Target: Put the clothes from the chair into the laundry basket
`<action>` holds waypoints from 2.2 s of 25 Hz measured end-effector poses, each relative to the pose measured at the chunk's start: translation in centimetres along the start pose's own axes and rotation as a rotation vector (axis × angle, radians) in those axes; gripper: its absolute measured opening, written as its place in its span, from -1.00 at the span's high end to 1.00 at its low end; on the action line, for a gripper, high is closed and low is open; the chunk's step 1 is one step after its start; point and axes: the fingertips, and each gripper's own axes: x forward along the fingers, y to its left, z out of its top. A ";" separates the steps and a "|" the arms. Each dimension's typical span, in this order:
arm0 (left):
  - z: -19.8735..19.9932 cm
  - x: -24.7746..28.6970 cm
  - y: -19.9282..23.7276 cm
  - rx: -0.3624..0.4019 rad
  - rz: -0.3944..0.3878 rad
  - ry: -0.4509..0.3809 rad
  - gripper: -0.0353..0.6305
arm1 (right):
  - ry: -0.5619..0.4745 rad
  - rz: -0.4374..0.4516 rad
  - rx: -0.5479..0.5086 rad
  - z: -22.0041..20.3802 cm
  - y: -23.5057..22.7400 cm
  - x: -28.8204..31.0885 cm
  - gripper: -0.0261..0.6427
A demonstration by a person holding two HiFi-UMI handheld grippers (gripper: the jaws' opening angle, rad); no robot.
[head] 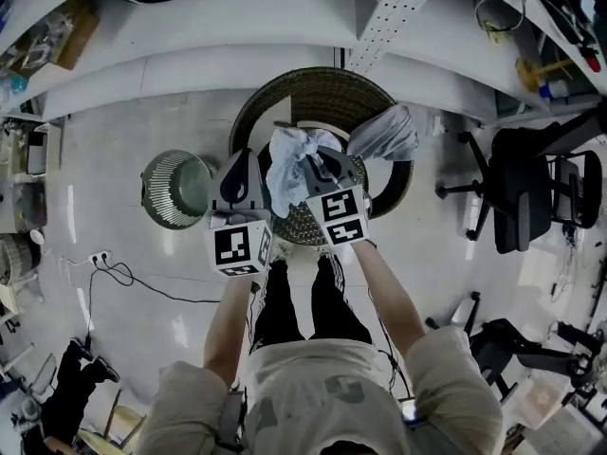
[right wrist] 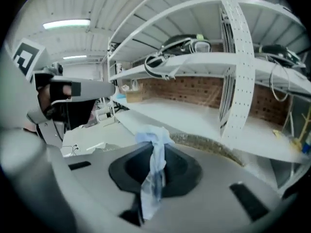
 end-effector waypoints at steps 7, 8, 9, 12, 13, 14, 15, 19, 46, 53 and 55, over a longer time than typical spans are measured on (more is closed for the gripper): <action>12.7 -3.6 2.6 0.042 0.120 -0.158 0.84 | -0.263 0.025 -0.110 17.2 1.9 -6.7 0.78; 14.0 -4.1 2.7 0.045 0.133 -0.172 0.84 | -0.291 0.029 -0.117 19.2 2.0 -7.7 0.78; 15.2 -4.6 2.8 0.048 0.143 -0.187 0.84 | -0.313 0.034 -0.127 20.9 2.1 -8.5 0.78; 18.3 -5.8 2.9 0.065 0.172 -0.229 0.84 | -0.360 0.061 -0.176 24.6 2.7 -10.0 0.78; 19.0 -6.1 2.9 0.070 0.181 -0.240 0.84 | -0.372 0.069 -0.193 25.4 2.9 -10.3 0.78; 19.6 -6.3 3.0 0.075 0.191 -0.249 0.84 | -0.386 0.075 -0.209 26.1 3.1 -10.6 0.78; 20.1 -6.5 3.1 0.079 0.201 -0.257 0.84 | -0.402 0.082 -0.223 26.8 3.4 -10.9 0.78; 21.2 -7.8 4.2 0.086 0.257 -0.279 0.84 | -0.468 0.126 -0.285 29.7 5.0 -11.8 0.78; 18.4 -32.0 27.6 0.040 0.698 -0.287 0.84 | -0.542 0.511 -0.479 37.4 37.4 -3.5 0.78; 18.4 -34.0 31.8 0.040 0.769 -0.287 0.84 | -0.600 0.593 -0.467 41.2 42.6 -2.6 0.78; 19.1 -34.3 32.6 0.046 0.790 -0.296 0.84 | -0.631 0.617 -0.468 43.0 43.9 -2.7 0.78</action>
